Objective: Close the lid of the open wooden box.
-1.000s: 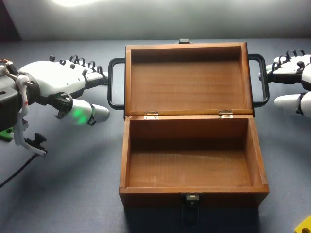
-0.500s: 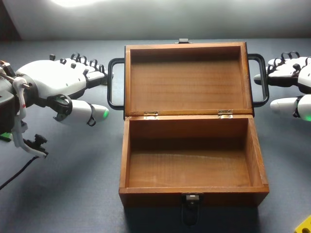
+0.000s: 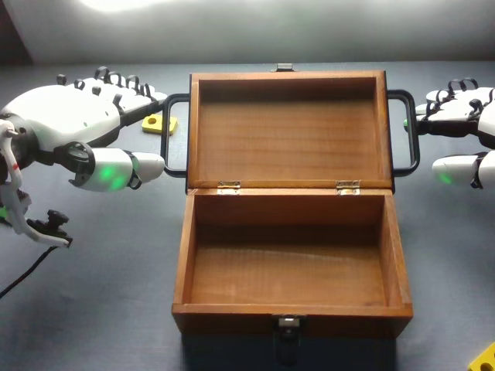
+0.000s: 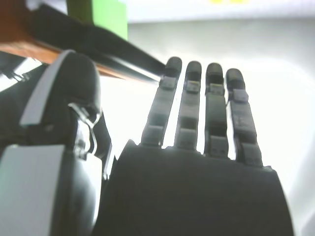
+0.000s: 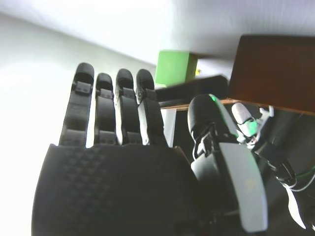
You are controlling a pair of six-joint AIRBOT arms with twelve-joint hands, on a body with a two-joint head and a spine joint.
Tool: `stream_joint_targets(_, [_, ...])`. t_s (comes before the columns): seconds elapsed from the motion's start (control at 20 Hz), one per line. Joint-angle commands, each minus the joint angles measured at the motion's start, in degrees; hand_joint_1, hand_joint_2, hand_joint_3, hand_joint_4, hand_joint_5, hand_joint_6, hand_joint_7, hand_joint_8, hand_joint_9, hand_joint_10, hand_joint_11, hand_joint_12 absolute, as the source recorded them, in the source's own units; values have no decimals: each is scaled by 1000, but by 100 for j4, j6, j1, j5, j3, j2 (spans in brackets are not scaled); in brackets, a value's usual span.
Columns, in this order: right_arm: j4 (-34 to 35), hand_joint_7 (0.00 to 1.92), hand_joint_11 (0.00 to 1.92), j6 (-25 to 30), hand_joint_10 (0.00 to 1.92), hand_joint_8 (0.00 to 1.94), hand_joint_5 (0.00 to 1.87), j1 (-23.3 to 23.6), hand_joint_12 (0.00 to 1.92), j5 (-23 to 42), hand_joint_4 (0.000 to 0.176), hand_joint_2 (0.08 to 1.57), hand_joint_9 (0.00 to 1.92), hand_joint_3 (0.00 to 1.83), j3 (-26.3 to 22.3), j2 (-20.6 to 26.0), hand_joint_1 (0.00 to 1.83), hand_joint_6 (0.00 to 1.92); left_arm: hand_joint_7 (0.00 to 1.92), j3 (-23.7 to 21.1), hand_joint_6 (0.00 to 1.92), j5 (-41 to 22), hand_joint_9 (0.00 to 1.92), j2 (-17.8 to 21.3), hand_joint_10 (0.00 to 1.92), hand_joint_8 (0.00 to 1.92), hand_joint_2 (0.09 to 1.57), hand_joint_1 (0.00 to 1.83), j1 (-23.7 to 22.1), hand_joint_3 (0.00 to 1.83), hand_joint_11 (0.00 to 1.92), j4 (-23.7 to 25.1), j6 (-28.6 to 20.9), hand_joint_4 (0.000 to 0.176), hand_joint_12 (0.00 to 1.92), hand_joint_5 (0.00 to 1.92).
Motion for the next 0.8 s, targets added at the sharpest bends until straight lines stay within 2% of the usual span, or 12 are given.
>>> stream_joint_targets(0.0, [108,169,125,72,3,5,242,86,7,983,0,1522,46,0,-38,6,206,6,0,-65,0,-774,0,17,0,0,1390,0,-36,0,0,65,-61,0,0,1])
stream_joint_targets(0.2, [113,148,114,73,1,0,226,86,2,944,0,1524,28,3,-16,-10,156,0,0,-71,6,-741,0,27,0,0,1376,0,-53,0,0,72,-62,0,0,14])
stream_joint_targets(0.3, [113,156,129,73,4,2,239,85,8,872,0,1519,45,0,30,-55,218,4,0,-61,9,-689,0,17,0,0,1357,0,-59,0,0,93,-60,0,0,26])
stream_joint_targets(0.75, [119,142,116,73,1,0,208,84,2,699,0,1525,28,1,131,-173,225,2,0,-20,0,-533,0,15,0,0,1343,0,-48,0,3,103,-59,0,1,9])
